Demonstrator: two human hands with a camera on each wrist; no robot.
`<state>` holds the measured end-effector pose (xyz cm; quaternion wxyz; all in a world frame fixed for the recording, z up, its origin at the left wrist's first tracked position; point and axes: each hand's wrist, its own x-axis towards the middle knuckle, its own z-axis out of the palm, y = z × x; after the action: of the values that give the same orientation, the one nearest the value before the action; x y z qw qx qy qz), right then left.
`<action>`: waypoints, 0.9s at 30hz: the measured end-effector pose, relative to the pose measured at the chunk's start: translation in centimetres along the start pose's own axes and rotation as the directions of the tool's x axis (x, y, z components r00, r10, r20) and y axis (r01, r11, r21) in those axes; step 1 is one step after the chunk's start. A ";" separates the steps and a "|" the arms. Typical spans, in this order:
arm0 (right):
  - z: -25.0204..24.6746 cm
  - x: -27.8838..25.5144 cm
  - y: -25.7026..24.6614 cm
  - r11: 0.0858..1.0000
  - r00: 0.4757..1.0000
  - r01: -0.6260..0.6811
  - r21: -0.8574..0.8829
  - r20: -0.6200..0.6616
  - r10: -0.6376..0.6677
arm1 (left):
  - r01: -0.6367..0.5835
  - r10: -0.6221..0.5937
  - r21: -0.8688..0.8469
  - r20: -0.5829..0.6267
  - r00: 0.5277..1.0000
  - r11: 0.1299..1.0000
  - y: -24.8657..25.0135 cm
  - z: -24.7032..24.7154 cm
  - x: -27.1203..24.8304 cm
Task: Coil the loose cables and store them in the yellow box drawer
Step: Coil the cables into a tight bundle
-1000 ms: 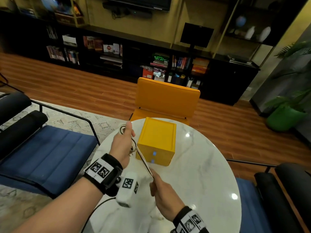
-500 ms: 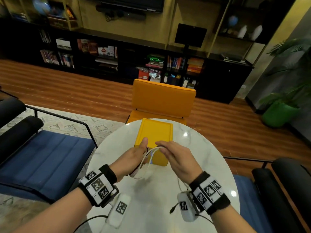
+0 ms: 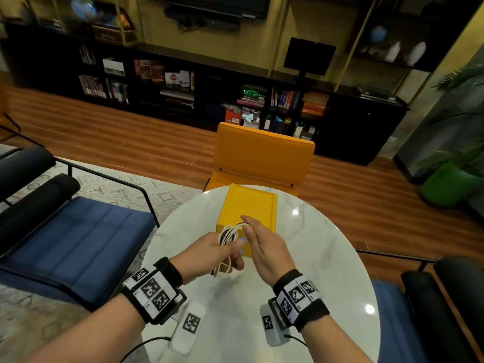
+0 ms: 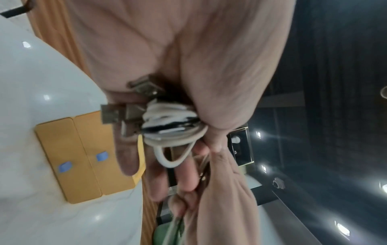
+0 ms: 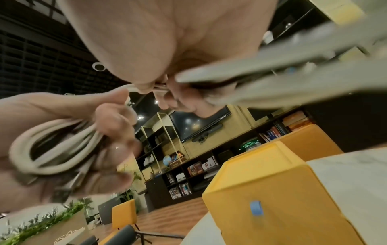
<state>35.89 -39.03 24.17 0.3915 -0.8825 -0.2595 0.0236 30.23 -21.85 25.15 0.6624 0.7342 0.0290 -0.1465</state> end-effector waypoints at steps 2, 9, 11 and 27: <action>0.9 -0.6 0.2 0.995 0.996 -0.040 0.092 0.078 0.033 | -0.032 0.028 -0.060 -0.063 0.998 0.998 -0.1 0.2 0.1; 3.2 -2.8 0.0 0.999 0.990 -0.038 -0.008 0.135 0.038 | -0.039 0.061 0.117 -0.195 0.979 0.992 -0.1 0.9 0.1; 3.1 -2.9 -0.5 0.995 0.997 -0.037 -0.088 0.058 0.042 | -0.044 0.070 0.138 -0.196 0.978 0.990 0.1 1.3 0.2; 6.4 -7.8 -0.4 0.982 0.951 0.036 -0.186 0.309 0.024 | 0.023 -0.305 -0.480 -0.518 0.799 0.877 -0.6 -0.8 2.5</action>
<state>27.43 -38.14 18.76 0.2605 -0.9002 -0.3214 0.1359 32.58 -21.37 24.03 0.7573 0.5638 0.3274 0.0360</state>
